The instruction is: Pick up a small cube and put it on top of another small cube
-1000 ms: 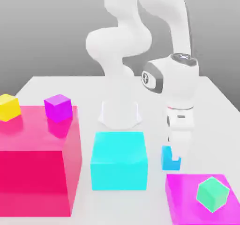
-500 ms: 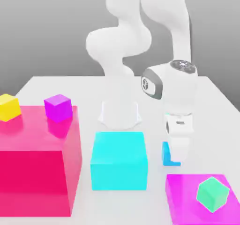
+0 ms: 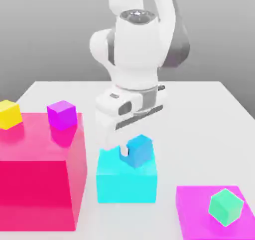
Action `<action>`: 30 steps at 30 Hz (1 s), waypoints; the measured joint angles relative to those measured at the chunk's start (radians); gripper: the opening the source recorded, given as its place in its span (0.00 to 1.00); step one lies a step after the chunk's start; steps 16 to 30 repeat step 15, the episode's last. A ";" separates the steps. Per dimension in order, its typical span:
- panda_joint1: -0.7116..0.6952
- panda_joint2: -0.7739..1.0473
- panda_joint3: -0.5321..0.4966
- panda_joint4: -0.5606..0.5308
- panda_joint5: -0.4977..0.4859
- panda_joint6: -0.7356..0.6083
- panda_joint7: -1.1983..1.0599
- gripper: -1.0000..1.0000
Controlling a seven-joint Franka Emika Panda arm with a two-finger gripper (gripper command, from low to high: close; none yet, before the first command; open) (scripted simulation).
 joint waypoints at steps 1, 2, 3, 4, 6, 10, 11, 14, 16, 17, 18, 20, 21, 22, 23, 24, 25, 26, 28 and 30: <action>-0.037 -0.014 -0.018 0.026 -0.007 -0.039 0.036 0.00; -0.072 -0.027 -0.037 0.052 -0.014 -0.077 0.072 0.00; -0.108 -0.041 -0.055 0.078 -0.021 -0.115 0.108 0.00; -0.145 -0.054 -0.073 0.103 -0.028 -0.153 0.143 0.00; -0.218 -0.081 -0.107 0.153 -0.041 -0.228 0.214 0.00; -0.360 -0.091 -0.183 0.228 -0.063 -0.311 0.347 0.00; -0.377 -0.076 -0.198 0.218 -0.064 -0.287 0.361 0.00; -0.391 -0.050 -0.213 0.189 -0.063 -0.232 0.368 1.00; -0.391 -0.050 -0.213 0.189 -0.063 -0.232 0.368 1.00; -0.391 -0.050 -0.213 0.189 -0.063 -0.232 0.368 1.00; -0.391 -0.050 -0.213 0.189 -0.063 -0.232 0.368 1.00; -0.391 -0.050 -0.213 0.189 -0.063 -0.232 0.368 1.00; -0.391 -0.050 -0.213 0.189 -0.063 -0.232 0.368 1.00; -0.391 -0.050 -0.213 0.189 -0.063 -0.232 0.368 1.00; -0.391 -0.050 -0.213 0.189 -0.063 -0.232 0.368 1.00; -0.391 -0.050 -0.213 0.189 -0.063 -0.232 0.368 1.00; -0.391 -0.050 -0.213 0.189 -0.063 -0.232 0.368 1.00; -0.391 -0.050 -0.213 0.189 -0.063 -0.232 0.368 1.00; -0.391 -0.050 -0.213 0.189 -0.063 -0.232 0.368 1.00; -0.391 -0.050 -0.213 0.189 -0.063 -0.232 0.368 1.00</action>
